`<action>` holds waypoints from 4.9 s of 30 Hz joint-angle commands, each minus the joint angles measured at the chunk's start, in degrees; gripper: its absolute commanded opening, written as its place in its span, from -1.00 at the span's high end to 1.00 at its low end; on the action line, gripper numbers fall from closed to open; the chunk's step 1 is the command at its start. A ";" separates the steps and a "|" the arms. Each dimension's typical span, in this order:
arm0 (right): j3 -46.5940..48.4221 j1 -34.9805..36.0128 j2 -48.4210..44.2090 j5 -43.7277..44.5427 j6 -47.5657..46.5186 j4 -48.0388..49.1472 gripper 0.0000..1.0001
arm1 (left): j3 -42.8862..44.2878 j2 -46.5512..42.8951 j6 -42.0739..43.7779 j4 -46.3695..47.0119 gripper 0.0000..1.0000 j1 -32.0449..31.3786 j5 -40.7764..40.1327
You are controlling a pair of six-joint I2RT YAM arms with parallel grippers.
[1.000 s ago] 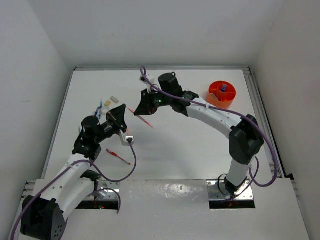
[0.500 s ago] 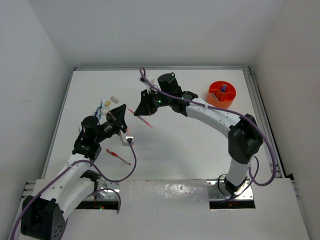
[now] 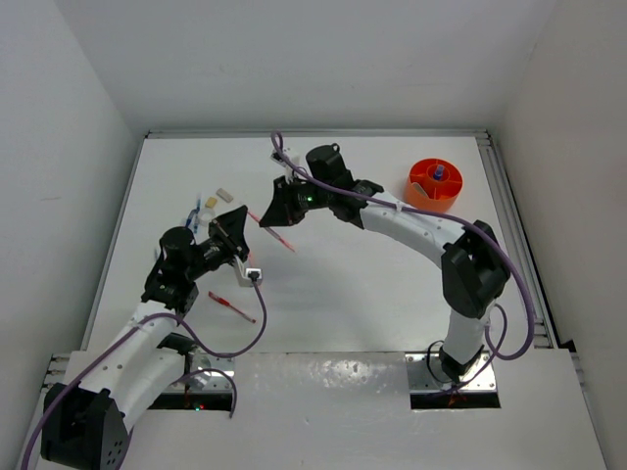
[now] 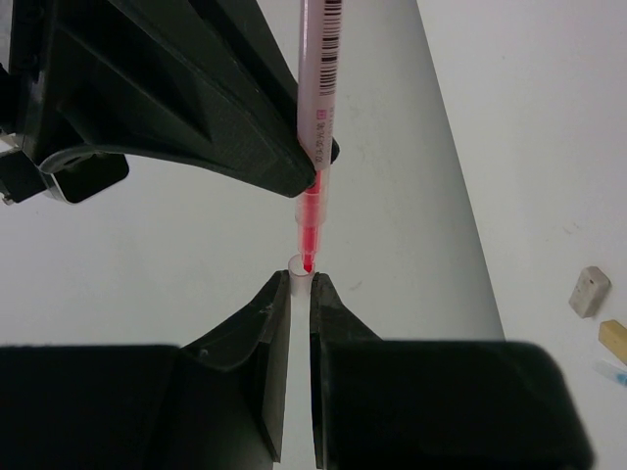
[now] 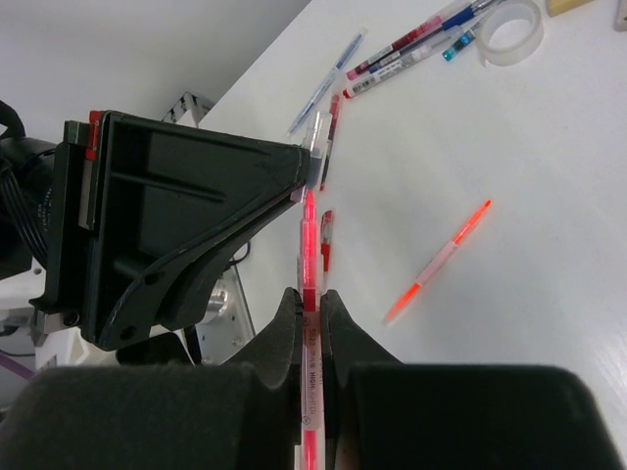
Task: Sort the stationery into containers
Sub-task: Close the pen cap on the pen.
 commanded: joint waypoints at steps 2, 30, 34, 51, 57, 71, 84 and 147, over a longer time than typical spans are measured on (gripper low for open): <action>2.42 0.25 0.61 -0.11 0.73 2.98 1.00 | 1.82 -1.02 0.52 1.10 1.00 -0.30 2.04; 0.58 -1.15 -0.01 2.35 6.97 7.55 1.00 | 0.85 -1.55 2.54 -0.39 1.00 -0.12 1.25; -0.12 -1.15 -0.44 2.35 6.80 7.20 1.00 | 1.03 -1.38 2.36 -0.39 1.00 -0.21 0.64; -2.50 -1.68 -1.94 2.79 6.36 7.02 1.00 | 1.29 -1.20 2.54 -0.65 1.00 -0.30 -0.07; -2.23 -1.59 -1.59 2.88 6.80 6.85 1.00 | 1.29 -1.37 2.54 -0.22 1.00 -0.30 -0.07; -1.18 -1.68 -0.62 4.90 11.97 10.80 1.00 | -0.81 -2.52 9.21 -1.71 1.00 -0.39 2.57; -4.78 -1.59 -0.88 5.61 16.38 14.41 1.00 | -1.35 -0.59 8.70 1.81 1.00 -0.48 -2.08; -27.29 -8.71 -20.39 12.29 -0.07 20.64 1.00 | 30.30 15.84 -150.29 8.48 1.00 7.96 7.31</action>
